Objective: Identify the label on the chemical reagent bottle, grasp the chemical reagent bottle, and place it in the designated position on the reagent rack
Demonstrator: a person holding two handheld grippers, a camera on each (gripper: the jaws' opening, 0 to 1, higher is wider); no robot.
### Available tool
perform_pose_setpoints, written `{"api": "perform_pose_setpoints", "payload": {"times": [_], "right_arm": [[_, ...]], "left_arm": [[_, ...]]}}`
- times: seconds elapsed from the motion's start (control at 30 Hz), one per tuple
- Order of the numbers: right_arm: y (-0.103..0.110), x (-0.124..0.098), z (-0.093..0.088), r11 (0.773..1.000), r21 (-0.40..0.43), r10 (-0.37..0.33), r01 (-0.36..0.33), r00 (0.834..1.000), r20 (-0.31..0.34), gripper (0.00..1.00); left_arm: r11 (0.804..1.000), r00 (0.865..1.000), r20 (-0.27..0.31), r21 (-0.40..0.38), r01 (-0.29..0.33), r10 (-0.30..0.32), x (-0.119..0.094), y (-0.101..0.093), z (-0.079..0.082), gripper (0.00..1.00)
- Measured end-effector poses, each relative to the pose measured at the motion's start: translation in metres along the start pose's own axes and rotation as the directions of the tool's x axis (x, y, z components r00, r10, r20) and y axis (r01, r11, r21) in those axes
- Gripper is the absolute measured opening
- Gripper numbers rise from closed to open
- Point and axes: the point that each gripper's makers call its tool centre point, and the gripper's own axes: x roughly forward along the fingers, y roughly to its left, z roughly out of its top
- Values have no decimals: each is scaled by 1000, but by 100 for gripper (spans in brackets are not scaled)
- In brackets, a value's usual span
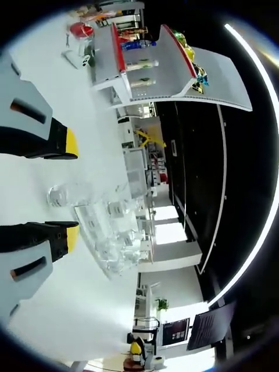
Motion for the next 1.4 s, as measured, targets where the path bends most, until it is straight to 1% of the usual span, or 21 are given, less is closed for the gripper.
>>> {"api": "perform_pose_setpoints", "payload": {"times": [0.17,0.23,0.3,0.4,0.47,0.57,0.7,0.97,1.07,1.2,1.4], "right_arm": [[2,5,5,1000,-5,6,-6,1000,10,28],[4,7,4,1000,-2,12,-12,1000,11,28],[7,10,1,1000,-6,18,-18,1000,-3,28],[8,10,-1,1000,-3,20,-20,1000,-10,28],[10,11,0,1000,-9,22,-22,1000,-13,28],[10,11,5,1000,-18,24,-24,1000,-11,28],[9,12,10,999,-34,23,-24,1000,-9,28],[12,20,11,999,-38,38,-38,999,-12,28],[12,22,13,998,-44,41,-41,999,-11,28],[10,22,14,998,-42,36,-36,999,-10,28],[8,16,10,999,-33,22,-23,1000,-12,28]], "left_arm": [[1000,999,-30,-2,26,-26,19,-12,-12,43],[999,999,-37,-4,33,-33,26,-17,-15,43],[1000,999,-45,-1,30,-30,31,-18,-18,43],[1000,999,-45,-11,14,-15,34,-14,-20,43],[1000,1000,-27,-23,-10,9,34,-8,-18,43],[999,1000,-26,-33,-15,14,37,-3,-18,43],[999,1000,-26,-31,-9,8,41,-4,-17,43],[1000,998,-58,-20,9,-10,56,-10,-28,42],[1000,998,-67,-15,0,-1,64,-10,-33,42],[1000,997,-74,-23,-7,5,68,-8,-38,41],[999,999,-47,-42,-9,7,70,-6,-34,40]]}}
